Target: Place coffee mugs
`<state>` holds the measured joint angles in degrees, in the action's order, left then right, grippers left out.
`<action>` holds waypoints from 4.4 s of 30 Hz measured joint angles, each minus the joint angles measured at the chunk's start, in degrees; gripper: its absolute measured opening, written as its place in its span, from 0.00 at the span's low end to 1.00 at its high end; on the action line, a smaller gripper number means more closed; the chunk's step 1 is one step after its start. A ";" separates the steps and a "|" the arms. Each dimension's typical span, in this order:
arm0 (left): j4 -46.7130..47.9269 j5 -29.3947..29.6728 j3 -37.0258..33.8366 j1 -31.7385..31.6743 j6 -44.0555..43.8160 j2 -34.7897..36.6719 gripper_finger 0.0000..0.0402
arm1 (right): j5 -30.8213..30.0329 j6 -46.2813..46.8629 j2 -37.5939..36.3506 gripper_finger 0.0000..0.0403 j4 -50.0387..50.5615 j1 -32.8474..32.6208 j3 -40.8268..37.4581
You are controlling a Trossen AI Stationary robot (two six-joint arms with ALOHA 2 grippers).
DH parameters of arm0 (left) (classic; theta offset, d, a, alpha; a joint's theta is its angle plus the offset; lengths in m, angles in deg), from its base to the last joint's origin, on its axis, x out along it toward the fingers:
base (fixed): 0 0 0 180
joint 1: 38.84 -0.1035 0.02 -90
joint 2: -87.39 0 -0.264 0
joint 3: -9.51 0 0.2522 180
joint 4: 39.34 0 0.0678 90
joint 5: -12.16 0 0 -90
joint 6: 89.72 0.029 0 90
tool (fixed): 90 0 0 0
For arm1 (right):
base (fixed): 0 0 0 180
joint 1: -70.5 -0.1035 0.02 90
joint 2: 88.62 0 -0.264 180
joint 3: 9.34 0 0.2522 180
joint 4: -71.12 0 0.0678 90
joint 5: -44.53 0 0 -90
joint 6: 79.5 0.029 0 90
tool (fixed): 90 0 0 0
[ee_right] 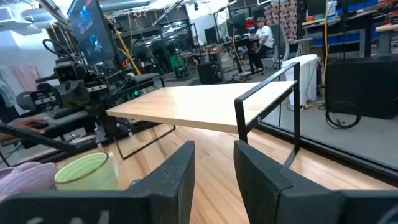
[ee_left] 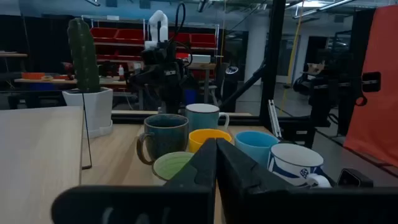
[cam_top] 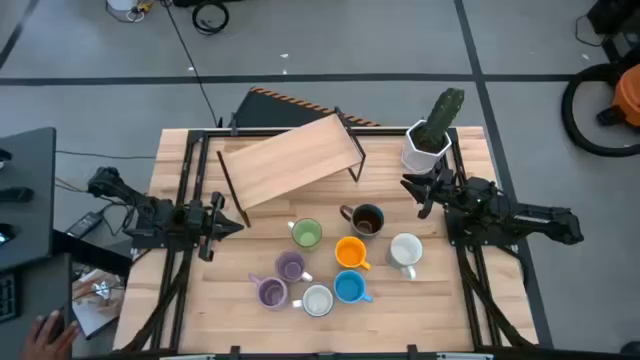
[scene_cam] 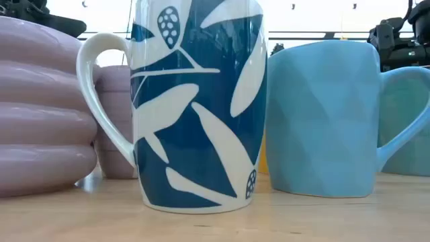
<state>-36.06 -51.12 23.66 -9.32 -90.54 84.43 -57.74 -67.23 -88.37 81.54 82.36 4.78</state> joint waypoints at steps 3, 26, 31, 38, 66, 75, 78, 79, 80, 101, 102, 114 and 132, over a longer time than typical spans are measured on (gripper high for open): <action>0.02 0.00 0.00 0.00 -0.01 0.00 0.03 | -0.02 0.00 -0.02 0.29 0.02 0.00 -0.02; 0.00 0.00 0.00 0.02 -0.02 0.00 0.03 | -0.02 0.00 0.00 0.29 0.01 0.02 0.00; 0.02 -0.01 0.00 0.00 0.00 0.00 0.03 | -0.01 0.00 0.00 0.29 0.02 0.01 -0.01; 0.01 -0.01 0.00 0.01 -0.02 -0.02 0.03 | 0.00 0.00 -0.01 0.29 0.00 0.02 -0.01; -1.70 -0.01 0.00 0.02 -5.07 0.00 0.03 | -0.01 0.00 0.00 0.29 0.00 0.01 -0.01; -10.88 2.51 -0.02 -0.11 -8.06 -0.02 0.03 | -1.46 -2.07 0.02 0.29 -3.95 0.00 -0.02; -12.02 2.59 -0.02 -0.11 -9.24 -0.01 0.03 | -3.14 -3.24 0.12 0.29 -6.28 0.01 -0.02; -12.00 2.88 -0.02 -0.11 -9.10 -0.02 0.03 | -3.75 -3.29 0.14 0.29 -7.57 0.00 0.00; -11.96 3.67 -0.02 -0.11 -9.20 -0.02 0.03 | -4.06 -2.96 0.11 0.29 -8.76 0.02 0.00; 22.60 -8.27 26.33 -0.01 -22.96 -26.05 0.03 | 2.45 -3.62 0.28 0.29 -16.41 0.00 0.00; 24.37 -8.71 28.01 -0.02 -23.89 -28.26 0.03 | 3.75 -3.94 0.28 0.29 -16.41 0.00 0.00; 44.56 -11.96 42.40 -0.07 -38.51 -46.94 0.12 | 7.58 -7.28 6.86 0.29 -20.51 0.00 0.00; 59.11 -27.13 55.54 0.72 -25.55 -67.00 0.36 | 7.63 -8.96 20.99 0.29 -25.76 -0.04 2.86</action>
<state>23.05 -78.24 79.20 -8.60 -116.08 17.43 -50.12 -76.18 -67.38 55.78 82.31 7.63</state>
